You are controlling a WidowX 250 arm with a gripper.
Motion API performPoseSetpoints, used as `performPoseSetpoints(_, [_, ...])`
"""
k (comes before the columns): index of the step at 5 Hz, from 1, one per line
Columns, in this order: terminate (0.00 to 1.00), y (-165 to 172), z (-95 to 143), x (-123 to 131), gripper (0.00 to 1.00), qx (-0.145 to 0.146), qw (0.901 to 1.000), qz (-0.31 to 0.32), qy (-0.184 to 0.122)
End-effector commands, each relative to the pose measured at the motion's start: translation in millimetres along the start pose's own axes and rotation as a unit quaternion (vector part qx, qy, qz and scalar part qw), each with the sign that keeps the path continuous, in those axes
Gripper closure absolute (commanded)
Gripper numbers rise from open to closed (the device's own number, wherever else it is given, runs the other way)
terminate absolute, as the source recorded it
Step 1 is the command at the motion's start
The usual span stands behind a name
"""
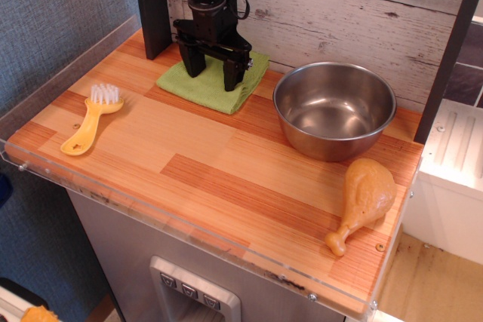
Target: Move the green cloth straight up
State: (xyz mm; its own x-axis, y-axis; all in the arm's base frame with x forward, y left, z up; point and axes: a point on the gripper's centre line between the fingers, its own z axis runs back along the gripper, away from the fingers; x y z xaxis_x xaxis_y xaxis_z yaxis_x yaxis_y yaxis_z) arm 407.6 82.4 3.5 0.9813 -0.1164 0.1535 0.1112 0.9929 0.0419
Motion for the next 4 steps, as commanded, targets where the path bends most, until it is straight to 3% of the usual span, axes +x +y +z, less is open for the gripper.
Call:
performPoseSetpoints(1, [0.0,-11,53,11,0.0,-0.002,0.9991,0.022,-0.036])
performPoseSetpoints(2, [0.0,-14,97,23,0.0,-0.002,0.9972,0.022,-0.072])
performPoseSetpoints(3, [0.0,-16,125,16,0.0,-0.009,0.9958,0.03,-0.086])
performPoseSetpoints(4, [0.0,-21,139,-3,0.0,-0.01,0.9964,0.036,-0.076])
